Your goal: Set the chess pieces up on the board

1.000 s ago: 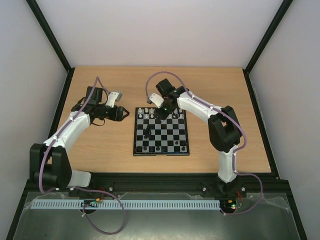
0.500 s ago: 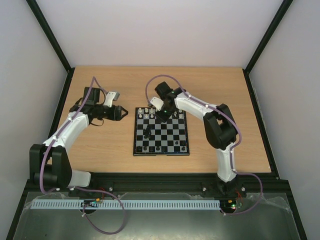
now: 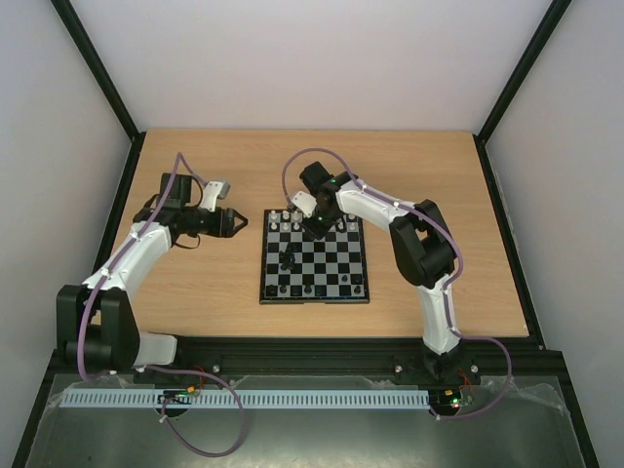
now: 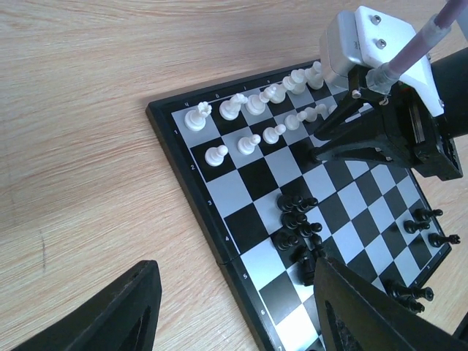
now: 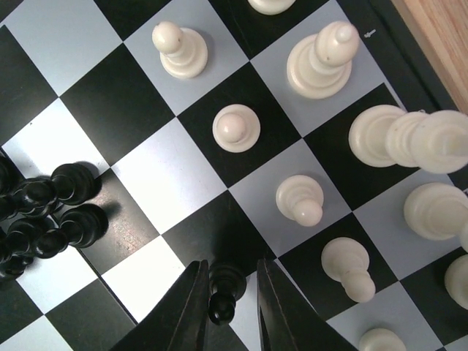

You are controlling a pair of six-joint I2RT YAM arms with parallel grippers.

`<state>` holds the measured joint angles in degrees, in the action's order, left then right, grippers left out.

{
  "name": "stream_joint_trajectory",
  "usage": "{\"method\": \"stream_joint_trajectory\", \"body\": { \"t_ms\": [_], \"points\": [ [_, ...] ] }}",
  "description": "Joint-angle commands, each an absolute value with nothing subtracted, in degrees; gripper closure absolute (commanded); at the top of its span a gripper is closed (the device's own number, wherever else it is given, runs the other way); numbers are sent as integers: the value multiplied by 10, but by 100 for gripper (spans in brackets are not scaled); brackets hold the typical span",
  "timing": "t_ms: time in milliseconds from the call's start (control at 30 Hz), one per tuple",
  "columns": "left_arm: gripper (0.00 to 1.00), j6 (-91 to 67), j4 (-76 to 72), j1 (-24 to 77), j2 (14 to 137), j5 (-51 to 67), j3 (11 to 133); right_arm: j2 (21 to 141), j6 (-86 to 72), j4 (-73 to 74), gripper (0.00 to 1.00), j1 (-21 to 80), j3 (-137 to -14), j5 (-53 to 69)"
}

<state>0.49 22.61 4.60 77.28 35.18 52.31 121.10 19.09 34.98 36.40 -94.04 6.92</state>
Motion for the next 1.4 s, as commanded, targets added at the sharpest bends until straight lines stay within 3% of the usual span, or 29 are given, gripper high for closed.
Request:
{"method": "stream_joint_trajectory", "body": {
  "t_ms": [0, 267, 600, 1033, 1367],
  "points": [
    [39, -2, 219, 40, 759, 366, 516, 1216, 191, 385, 81, 366, -951, 71],
    [39, -5, 212, 40, 764, 371, 515, 1202, 189, 388, 83, 366, -938, 69],
    [39, -7, 208, 40, 761, 374, 511, 1177, 189, 389, 98, 366, -918, 75],
    [40, -12, 202, 40, 768, 374, 513, 988, 228, 398, 98, 368, -743, 111],
    [40, -14, 204, 40, 772, 380, 517, 959, 252, 392, 98, 392, -672, 134]
  ]
}}
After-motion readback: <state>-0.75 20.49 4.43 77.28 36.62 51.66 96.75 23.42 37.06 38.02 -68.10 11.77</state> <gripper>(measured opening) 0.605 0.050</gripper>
